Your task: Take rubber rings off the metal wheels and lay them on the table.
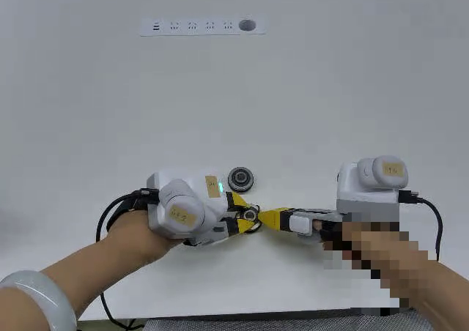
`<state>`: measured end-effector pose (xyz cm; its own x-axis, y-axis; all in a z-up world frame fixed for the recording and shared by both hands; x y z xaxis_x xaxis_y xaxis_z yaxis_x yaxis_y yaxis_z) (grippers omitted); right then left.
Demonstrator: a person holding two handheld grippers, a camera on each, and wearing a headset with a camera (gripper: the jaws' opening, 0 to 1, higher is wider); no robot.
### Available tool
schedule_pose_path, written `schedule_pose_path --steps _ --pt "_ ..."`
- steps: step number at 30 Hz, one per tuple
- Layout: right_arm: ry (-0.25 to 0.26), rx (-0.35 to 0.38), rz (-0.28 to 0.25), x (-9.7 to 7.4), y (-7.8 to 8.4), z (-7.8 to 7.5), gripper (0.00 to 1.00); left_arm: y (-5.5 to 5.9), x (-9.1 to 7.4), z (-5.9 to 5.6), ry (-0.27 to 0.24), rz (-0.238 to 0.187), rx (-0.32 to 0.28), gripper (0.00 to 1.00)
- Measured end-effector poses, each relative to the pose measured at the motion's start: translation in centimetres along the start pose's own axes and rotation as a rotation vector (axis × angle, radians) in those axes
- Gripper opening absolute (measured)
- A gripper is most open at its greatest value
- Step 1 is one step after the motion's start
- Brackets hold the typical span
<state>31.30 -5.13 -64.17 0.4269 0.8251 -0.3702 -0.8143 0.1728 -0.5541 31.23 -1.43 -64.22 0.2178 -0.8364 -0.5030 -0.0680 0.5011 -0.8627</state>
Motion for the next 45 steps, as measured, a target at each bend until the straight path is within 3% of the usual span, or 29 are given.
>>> schedule_pose_path --steps 17,34,45 --pt "-0.049 0.014 -0.017 0.3 -0.5 1.3 0.01 0.0 0.1 0.0 0.001 0.001 0.002 0.13" --pt "-0.017 0.020 -0.032 -0.1 -0.8 0.8 0.02 0.0 0.1 0.0 -0.013 -0.007 -0.009 0.14" --pt "-0.011 0.021 -0.033 -0.1 -0.7 0.6 0.02 -0.4 -0.7 -0.2 -0.025 -0.035 -0.022 0.22"
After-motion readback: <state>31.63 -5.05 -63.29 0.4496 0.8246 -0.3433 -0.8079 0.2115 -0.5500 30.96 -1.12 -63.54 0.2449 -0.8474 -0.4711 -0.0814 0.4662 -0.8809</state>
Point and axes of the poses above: the centre of the closed fingertips' face, and the gripper's own axes: x roughly forward along the fingers, z roughly to its left, y roughly out of its underside, the point moved 2 cm from there along -x, roughly backward along the fingers, and after that the axes turned 12 degrees about -z, right-handed, at the moved point
